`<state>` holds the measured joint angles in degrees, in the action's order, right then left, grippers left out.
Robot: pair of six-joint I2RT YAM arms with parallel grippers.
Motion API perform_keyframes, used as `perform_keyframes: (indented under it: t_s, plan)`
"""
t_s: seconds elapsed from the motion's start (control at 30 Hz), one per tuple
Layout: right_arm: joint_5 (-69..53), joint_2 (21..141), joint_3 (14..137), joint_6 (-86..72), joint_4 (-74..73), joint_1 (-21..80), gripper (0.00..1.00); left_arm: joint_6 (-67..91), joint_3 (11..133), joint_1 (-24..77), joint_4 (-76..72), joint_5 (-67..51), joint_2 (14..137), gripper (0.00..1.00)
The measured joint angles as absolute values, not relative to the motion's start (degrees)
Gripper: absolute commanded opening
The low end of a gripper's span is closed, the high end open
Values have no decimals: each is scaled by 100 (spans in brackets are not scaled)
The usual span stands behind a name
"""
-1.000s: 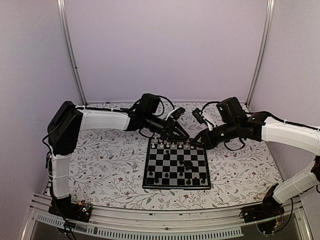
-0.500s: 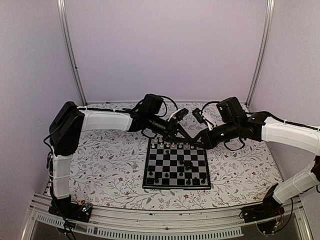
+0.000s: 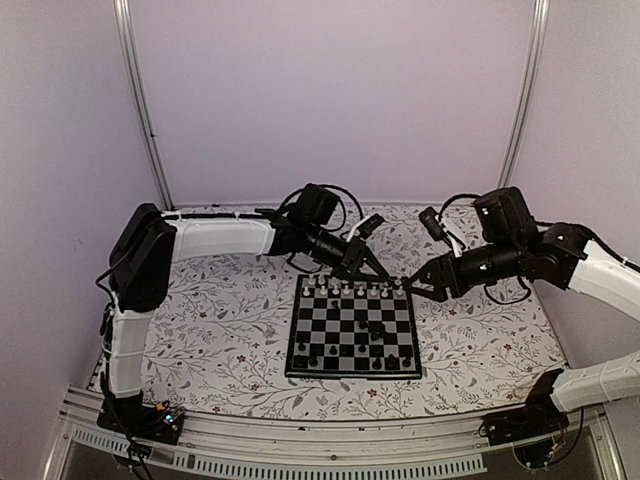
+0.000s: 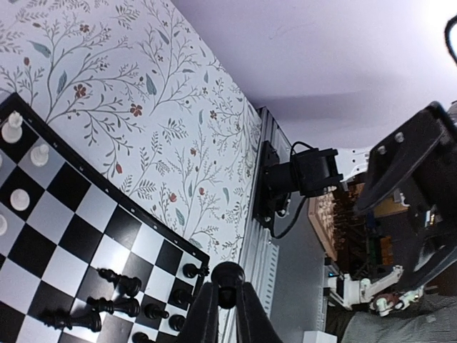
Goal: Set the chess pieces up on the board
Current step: Place the chess piece on the chessboard.
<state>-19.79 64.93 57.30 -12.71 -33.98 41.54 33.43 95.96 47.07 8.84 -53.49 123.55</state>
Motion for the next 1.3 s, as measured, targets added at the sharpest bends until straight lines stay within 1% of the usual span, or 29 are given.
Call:
perform_keyframes:
  t_s: [0.07,0.23,0.33,0.47,0.8,1.3]
  plan:
    - [-1651,6016,5723,-1433,-3640,4128,71,2991,9926,4814,1264,-5076,12462,12]
    - [-523,5164,5459,-1831,-3975,3990,72,2091,10755,5216,2248,-4261,12772,13]
    - [32,5118,5339,-2058,-4139,3924,72,1616,10975,5478,2650,-3800,12884,13]
    - [440,5417,5227,-2309,-4263,3898,72,1079,11089,5791,3074,-3256,13010,13]
    - [569,5885,5177,-2414,-4289,3894,71,150,11273,6344,3719,-2012,13356,13]
    - [593,6001,5177,-2401,-4250,3850,72,-200,11262,6429,3874,-1282,13419,14]
